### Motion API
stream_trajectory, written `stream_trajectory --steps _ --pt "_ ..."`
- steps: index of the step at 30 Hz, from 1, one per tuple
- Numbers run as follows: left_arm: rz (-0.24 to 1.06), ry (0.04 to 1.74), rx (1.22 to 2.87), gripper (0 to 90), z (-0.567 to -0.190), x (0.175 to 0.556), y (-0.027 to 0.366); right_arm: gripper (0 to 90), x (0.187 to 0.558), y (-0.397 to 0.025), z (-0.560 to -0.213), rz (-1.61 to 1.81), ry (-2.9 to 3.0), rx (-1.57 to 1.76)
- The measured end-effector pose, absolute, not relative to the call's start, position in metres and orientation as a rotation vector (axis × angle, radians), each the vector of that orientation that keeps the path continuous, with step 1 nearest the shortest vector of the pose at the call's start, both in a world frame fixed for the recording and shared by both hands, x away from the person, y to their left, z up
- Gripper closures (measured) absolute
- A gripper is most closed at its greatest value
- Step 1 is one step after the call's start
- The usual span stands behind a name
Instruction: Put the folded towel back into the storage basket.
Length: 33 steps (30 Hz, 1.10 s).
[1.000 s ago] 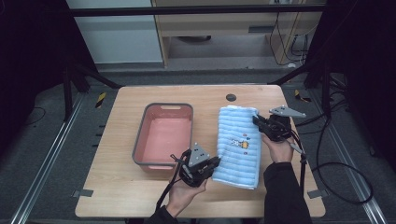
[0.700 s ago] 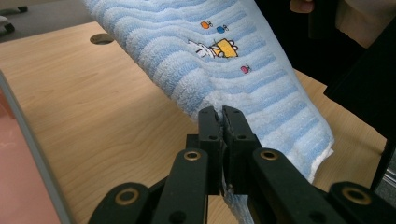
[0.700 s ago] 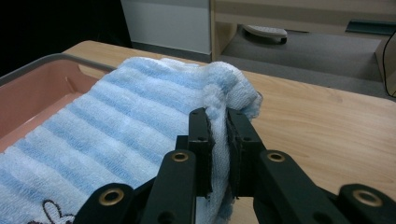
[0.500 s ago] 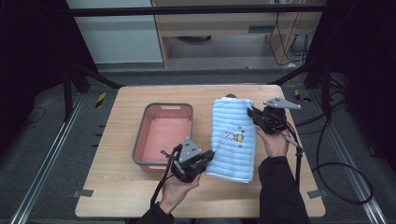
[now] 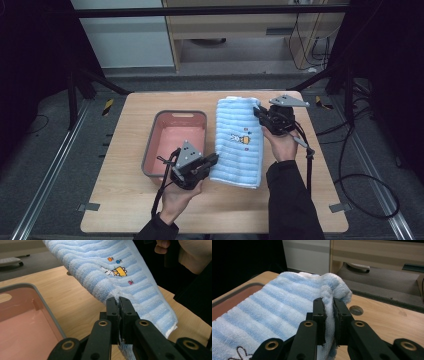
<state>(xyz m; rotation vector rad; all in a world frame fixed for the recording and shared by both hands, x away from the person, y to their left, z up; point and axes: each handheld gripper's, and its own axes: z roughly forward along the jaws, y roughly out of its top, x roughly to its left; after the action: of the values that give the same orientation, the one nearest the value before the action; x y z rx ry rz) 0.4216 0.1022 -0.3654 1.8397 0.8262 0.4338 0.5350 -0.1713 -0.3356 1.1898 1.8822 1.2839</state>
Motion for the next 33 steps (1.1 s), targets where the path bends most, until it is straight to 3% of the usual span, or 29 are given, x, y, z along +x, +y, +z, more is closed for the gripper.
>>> stream_trajectory --steps 33 --pt "0.542 0.908 1.772 87.1 -0.344 0.433 0.169 81.7 0.569 -0.099 -0.315 1.344 1.919 1.119"
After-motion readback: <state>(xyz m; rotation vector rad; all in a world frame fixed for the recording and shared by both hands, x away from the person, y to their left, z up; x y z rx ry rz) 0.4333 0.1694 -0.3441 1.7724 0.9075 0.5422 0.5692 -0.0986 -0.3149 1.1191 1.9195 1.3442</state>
